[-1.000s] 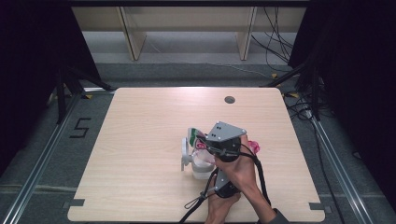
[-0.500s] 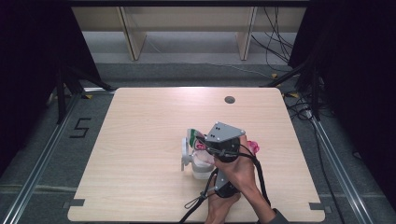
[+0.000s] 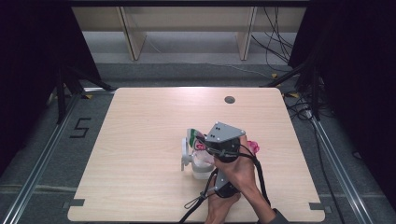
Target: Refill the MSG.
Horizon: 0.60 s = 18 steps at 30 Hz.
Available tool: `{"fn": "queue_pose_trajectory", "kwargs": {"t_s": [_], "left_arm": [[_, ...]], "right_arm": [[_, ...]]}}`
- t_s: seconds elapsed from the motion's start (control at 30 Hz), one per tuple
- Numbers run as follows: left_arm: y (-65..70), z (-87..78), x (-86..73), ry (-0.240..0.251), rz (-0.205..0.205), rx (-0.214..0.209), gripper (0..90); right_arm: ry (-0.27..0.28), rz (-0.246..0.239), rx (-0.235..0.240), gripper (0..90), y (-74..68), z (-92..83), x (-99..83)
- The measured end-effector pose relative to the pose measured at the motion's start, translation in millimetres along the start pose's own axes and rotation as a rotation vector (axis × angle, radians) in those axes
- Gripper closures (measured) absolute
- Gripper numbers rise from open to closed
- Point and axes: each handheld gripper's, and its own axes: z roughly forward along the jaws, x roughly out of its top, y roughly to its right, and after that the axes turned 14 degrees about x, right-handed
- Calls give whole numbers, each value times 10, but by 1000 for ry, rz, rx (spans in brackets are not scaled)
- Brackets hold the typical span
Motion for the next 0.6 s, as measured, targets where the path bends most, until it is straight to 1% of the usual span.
{"fn": "queue_pose_trajectory", "kwargs": {"t_s": [0.03,0.07,0.1,0.13,0.2,0.23,0.27,0.3,0.33,0.37,0.4,0.43,0.47,0.5,0.53,0.57,0.6], "left_arm": [[-1,0,0,-3,8,2,750],[-13,-8,2,-14,20,-6,750],[-20,-24,9,-37,35,8,750],[-20,-19,6,-29,29,5,750],[-21,-24,12,-30,32,6,750],[-1,3,2,8,13,10,750],[-2,-1,5,8,12,-1,750],[3,2,1,7,5,-1,750],[-3,2,-5,-1,10,5,750],[-18,-20,4,-32,28,5,750],[-21,-25,9,-32,29,6,750],[-16,-21,10,-16,22,3,750],[-5,-6,8,8,11,4,750],[-4,-1,8,10,11,5,750],[-4,3,2,7,7,5,750],[-19,-22,8,-32,28,7,750],[-22,-22,7,-33,29,7,750]], "right_arm": [[-1,6,-1,900,-5,3,0],[-8,0,-1,900,-3,12,-2],[-11,-25,-9,900,8,17,0],[-8,7,1,900,-14,30,-8],[-5,7,-3,900,-20,21,-2],[-4,-3,-10,900,-15,11,3],[-5,-24,-9,900,-4,6,10],[-3,-22,-13,900,-6,9,9],[-5,16,-12,900,-25,16,0],[-7,23,-5,900,-20,27,-9],[-9,25,-4,900,-15,25,-11],[-6,16,4,900,-11,23,-6],[-2,-22,-10,900,1,14,6],[-3,-33,-15,900,-2,10,14],[-5,0,-5,900,-23,19,11],[-9,18,-6,900,-26,26,2],[-5,26,-8,900,-16,34,-11]]}}
